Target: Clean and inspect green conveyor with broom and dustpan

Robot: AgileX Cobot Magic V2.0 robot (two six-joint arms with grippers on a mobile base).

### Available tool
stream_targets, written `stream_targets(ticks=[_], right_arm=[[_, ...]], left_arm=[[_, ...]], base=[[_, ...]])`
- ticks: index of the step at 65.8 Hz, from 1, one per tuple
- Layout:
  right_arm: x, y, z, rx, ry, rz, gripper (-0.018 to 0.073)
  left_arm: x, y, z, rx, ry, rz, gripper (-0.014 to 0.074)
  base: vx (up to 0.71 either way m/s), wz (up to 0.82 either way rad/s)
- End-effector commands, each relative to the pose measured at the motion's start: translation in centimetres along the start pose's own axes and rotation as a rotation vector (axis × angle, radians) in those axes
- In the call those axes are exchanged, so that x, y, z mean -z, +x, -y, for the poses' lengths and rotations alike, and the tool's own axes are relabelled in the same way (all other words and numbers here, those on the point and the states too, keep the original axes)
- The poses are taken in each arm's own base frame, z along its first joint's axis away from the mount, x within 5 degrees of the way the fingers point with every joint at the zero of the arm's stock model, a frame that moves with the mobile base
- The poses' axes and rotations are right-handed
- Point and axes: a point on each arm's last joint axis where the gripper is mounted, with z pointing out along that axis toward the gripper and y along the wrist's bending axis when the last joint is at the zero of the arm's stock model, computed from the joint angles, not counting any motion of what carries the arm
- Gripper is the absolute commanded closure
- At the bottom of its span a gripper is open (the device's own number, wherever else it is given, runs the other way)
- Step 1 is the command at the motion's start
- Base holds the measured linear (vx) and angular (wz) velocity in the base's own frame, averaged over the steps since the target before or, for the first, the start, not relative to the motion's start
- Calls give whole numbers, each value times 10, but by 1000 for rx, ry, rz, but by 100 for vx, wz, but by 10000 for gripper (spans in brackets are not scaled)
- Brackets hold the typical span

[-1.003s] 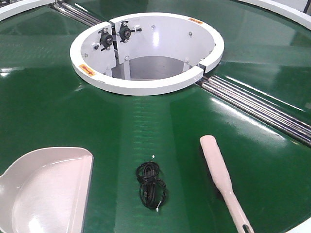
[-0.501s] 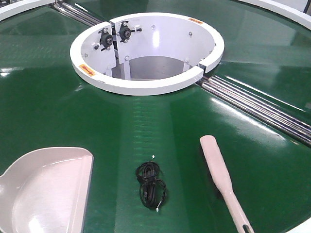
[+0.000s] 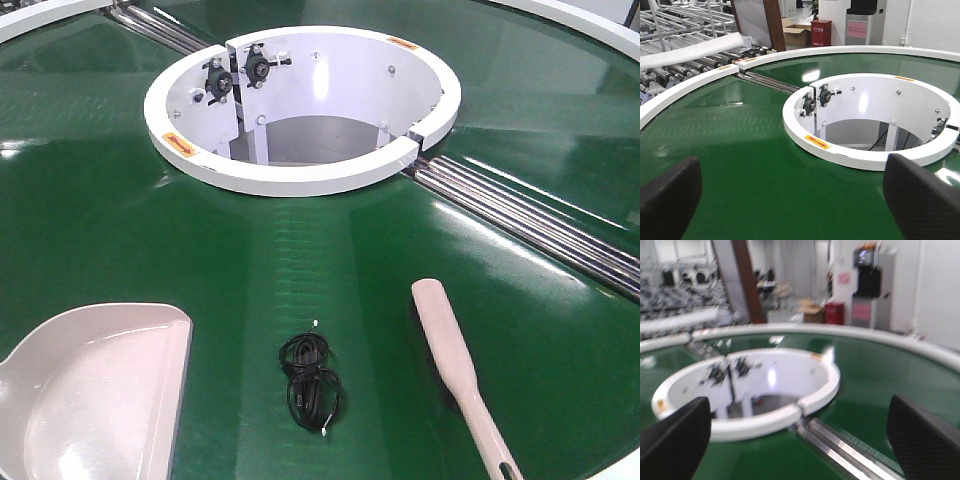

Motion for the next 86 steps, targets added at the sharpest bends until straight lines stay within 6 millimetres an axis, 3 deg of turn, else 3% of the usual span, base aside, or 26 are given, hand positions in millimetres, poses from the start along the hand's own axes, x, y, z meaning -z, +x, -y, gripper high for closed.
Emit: stream_targets(ticks=[1,18,35,45,60,86], right_arm=[[-10,-3,-9,25,-89,-45,-86],[-73,32,-47,9,-298,-383,-74],[-154,46,-59,-29,-226,-798,-49],[-185,47,-63,-2,-197,-963,-32],[-215,71,-70,23,-194,-1168,-32],[-235,114,-73,43,-180,-1308,-32]], left_arm=[[3,-16,0,10,1,98,-60],[2,-15,0,8,7,85,19],[2,-15,0,9,8,78,23],[2,-13,1,9,10,60,23],[2,-12,1,9,12,49,23],[2,-10,1,9,15,29,23]], base=[[0,0],[0,0],[0,0],[0,0],[0,0],[0,0]])
